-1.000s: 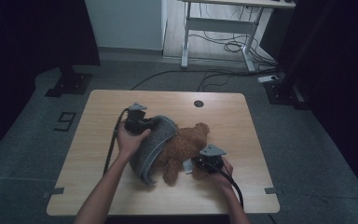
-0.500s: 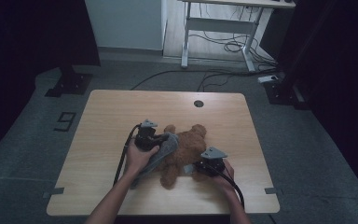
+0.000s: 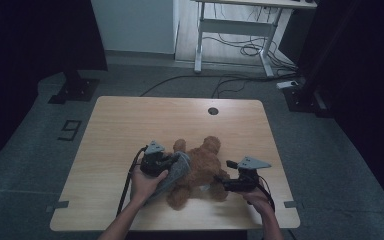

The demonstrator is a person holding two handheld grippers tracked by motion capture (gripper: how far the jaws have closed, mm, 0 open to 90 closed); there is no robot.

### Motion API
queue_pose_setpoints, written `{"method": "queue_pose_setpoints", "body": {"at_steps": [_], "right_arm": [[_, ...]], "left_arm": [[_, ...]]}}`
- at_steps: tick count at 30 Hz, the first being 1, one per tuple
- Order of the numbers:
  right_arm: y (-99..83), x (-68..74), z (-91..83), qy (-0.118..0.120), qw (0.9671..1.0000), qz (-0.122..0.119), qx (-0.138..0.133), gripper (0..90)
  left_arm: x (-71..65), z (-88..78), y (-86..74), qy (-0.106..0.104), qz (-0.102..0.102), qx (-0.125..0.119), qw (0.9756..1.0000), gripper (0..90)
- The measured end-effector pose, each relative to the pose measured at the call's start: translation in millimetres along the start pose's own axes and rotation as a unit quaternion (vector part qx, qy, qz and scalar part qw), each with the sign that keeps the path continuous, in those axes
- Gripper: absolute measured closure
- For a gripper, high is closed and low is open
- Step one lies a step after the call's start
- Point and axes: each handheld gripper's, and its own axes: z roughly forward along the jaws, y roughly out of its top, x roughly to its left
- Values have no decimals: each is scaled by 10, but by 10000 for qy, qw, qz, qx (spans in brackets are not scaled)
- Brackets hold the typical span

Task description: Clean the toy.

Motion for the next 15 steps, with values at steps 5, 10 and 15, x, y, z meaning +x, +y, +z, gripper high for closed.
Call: {"method": "queue_pose_setpoints", "body": {"at_steps": [5,10,15], "right_arm": [[180,-3,-161,-85,9990,291,-319,175],[187,136,174,109,9992,160,344,96],[19,75,470,674,9911,714,902,26]], "left_arm": [[-135,-49,-100,25,229,-86,9997,840],[-228,-145,-197,-105,289,-106,9995,840],[-282,-206,-302,-187,346,-137,9991,840]]}}
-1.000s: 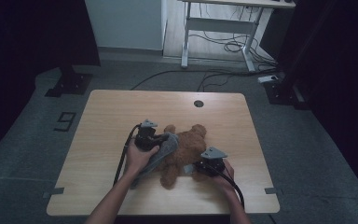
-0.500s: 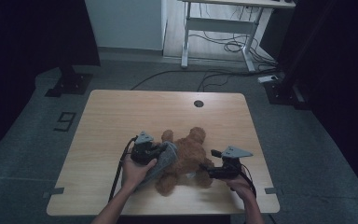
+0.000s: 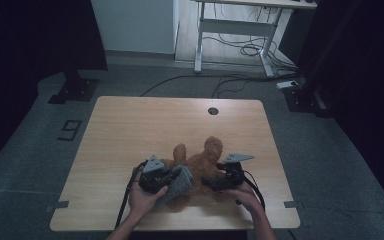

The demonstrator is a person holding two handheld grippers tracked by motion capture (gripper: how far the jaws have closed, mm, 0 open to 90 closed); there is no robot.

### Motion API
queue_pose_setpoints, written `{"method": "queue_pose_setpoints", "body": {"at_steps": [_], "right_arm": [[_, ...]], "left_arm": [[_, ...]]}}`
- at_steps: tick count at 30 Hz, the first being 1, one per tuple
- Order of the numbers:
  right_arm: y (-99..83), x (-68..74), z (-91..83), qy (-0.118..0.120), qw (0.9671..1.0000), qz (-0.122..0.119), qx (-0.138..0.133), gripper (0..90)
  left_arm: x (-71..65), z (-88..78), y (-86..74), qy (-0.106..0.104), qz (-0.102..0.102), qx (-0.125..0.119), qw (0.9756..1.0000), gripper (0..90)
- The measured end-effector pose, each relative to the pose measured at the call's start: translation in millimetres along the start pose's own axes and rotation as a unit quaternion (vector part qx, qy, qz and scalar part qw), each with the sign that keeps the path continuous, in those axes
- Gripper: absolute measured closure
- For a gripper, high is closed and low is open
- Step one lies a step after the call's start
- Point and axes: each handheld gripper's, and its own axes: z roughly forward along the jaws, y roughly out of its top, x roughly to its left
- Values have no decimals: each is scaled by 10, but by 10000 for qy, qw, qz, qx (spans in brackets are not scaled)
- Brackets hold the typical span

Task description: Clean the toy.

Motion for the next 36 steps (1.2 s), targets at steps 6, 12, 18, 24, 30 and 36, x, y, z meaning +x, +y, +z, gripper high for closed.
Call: {"method": "queue_pose_setpoints", "body": {"at_steps": [6,12,18,24,30,36], "right_arm": [[-95,25,16,350,9990,-274,-21,348],[-49,127,-3,17,9977,-639,-209,535],[65,162,122,-792,9904,-797,-805,601],[106,104,90,-1477,9763,-1045,-1191,607],[-37,221,94,-1499,9704,-1555,-1076,605],[-177,221,66,-1465,9689,-1732,-990,608]], "left_arm": [[-35,-45,-60,-29,-10,-59,10000,839],[27,-43,-12,1,-108,-282,9995,833],[267,42,325,-18,-440,-273,9987,831],[115,208,772,-156,-202,-458,9986,832],[-288,755,1155,-346,109,-220,9991,830],[-384,1197,1097,22,313,254,9992,823]]}}
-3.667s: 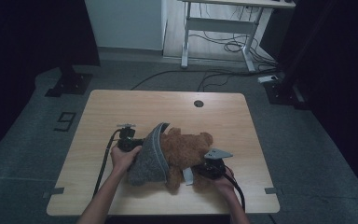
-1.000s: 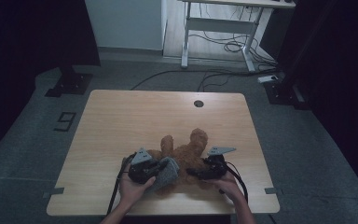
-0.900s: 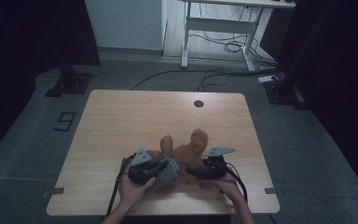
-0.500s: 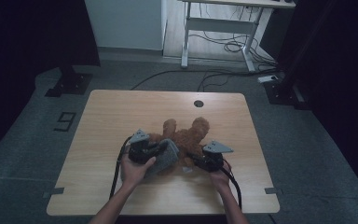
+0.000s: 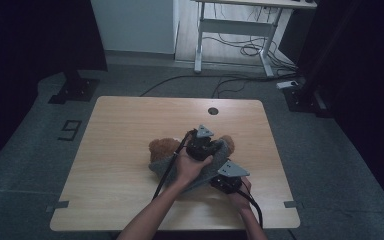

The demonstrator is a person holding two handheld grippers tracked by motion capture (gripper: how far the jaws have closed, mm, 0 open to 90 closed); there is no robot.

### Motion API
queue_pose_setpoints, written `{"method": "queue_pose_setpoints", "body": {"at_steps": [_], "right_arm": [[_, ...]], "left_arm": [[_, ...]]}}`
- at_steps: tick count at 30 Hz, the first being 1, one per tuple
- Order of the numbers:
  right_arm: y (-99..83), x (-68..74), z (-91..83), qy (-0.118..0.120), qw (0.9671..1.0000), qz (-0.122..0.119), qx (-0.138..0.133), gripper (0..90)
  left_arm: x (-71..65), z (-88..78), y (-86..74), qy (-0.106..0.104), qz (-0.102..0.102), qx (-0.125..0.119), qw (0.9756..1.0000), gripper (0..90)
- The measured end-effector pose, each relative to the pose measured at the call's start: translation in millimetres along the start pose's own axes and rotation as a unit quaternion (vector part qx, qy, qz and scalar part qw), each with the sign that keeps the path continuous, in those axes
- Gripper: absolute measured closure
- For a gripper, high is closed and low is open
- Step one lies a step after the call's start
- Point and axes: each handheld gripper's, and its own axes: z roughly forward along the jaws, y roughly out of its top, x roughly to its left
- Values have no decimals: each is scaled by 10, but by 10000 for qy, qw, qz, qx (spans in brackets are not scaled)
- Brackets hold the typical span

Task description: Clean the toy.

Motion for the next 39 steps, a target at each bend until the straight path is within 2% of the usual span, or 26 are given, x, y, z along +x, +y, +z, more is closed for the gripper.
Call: {"method": "queue_pose_setpoints", "body": {"at_steps": [2,5,7,8,9,10,11,16,19,23,26,28,31,32,34,36,39], "right_arm": [[-50,11,-9,45,10000,-52,9,611],[-51,31,-20,78,9998,-198,42,612],[-58,28,-27,118,9996,-249,23,612],[-65,17,-33,146,9996,-253,11,611],[-70,8,-36,171,9996,-212,-3,611],[-72,4,-32,199,9996,-194,-18,611],[-71,6,-30,195,9996,-205,-19,611],[-74,5,-28,252,9994,-234,-5,610],[-78,5,-34,260,9994,-237,-7,609],[-87,-14,-33,304,9994,-169,6,609],[-99,-35,-30,351,9994,-68,2,609],[-99,-38,-28,353,9994,-25,2,609],[-101,-43,-26,359,9994,16,0,609],[-99,-38,-23,362,9993,16,-2,609],[-98,-35,-24,368,9993,6,5,609],[-99,-32,-26,367,9993,5,5,609],[-100,-29,-29,370,9993,-18,4,608]], "left_arm": [[61,18,-77,237,47,-31,9997,823],[193,-85,-141,455,-43,-113,9989,826],[306,-193,-184,861,114,-1,9962,829],[385,-249,-221,949,102,60,9954,831],[480,-333,-275,945,6,51,9955,833],[517,-385,-305,983,-35,4,9952,835],[560,-458,-338,1023,15,-36,9947,836],[663,-750,-431,974,-85,-294,9948,835],[739,-850,-448,941,-258,-438,9943,834],[863,-1012,-458,1152,-408,-638,9905,833],[955,-1083,-498,1351,-421,-529,9885,834],[1040,-1099,-563,1520,-436,-335,9869,836],[1203,-1049,-728,1460,-778,-185,9860,836],[1229,-1036,-755,1463,-825,-164,9857,836],[1278,-1002,-793,1576,-848,-76,9838,836],[1312,-985,-793,1751,-764,76,9816,836],[1388,-998,-806,1736,-936,179,9802,835]]}}
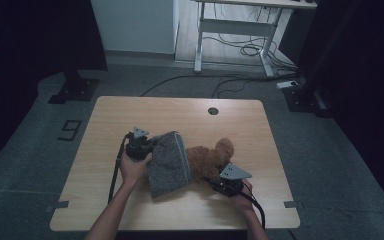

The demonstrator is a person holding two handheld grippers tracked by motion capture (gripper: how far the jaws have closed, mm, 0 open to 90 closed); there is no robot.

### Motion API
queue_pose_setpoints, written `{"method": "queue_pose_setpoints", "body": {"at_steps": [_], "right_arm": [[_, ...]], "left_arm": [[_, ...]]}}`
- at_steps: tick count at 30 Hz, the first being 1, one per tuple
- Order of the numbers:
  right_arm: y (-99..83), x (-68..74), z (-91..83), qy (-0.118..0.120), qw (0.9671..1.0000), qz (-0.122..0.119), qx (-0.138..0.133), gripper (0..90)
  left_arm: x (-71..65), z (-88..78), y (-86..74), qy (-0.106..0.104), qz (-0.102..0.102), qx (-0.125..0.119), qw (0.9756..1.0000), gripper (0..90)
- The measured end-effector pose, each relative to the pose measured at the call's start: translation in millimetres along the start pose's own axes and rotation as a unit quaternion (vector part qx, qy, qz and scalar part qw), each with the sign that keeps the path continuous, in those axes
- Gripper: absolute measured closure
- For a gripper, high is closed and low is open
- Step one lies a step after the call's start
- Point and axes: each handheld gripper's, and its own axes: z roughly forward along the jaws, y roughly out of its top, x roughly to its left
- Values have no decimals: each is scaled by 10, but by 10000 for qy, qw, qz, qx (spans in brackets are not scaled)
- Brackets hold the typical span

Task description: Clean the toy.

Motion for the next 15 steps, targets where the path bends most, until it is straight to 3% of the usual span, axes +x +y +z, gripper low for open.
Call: {"method": "queue_pose_setpoints", "body": {"at_steps": [3,7,11,12,15], "right_arm": [[0,-6,0,15,10000,-4,-2,608],[-7,-31,4,47,10000,55,-8,607],[-9,-36,14,46,9999,92,-43,606],[-9,-36,13,43,9999,86,-47,606],[-9,-31,10,40,9999,87,-39,606]], "left_arm": [[18,-45,22,-64,-108,-24,9999,835],[-181,-244,213,-514,-1,-450,9977,836],[-690,-370,503,-968,528,-753,9910,836],[-881,-362,586,-1096,709,-787,9883,836],[-1303,-258,739,-1252,1083,-771,9832,835]]}}
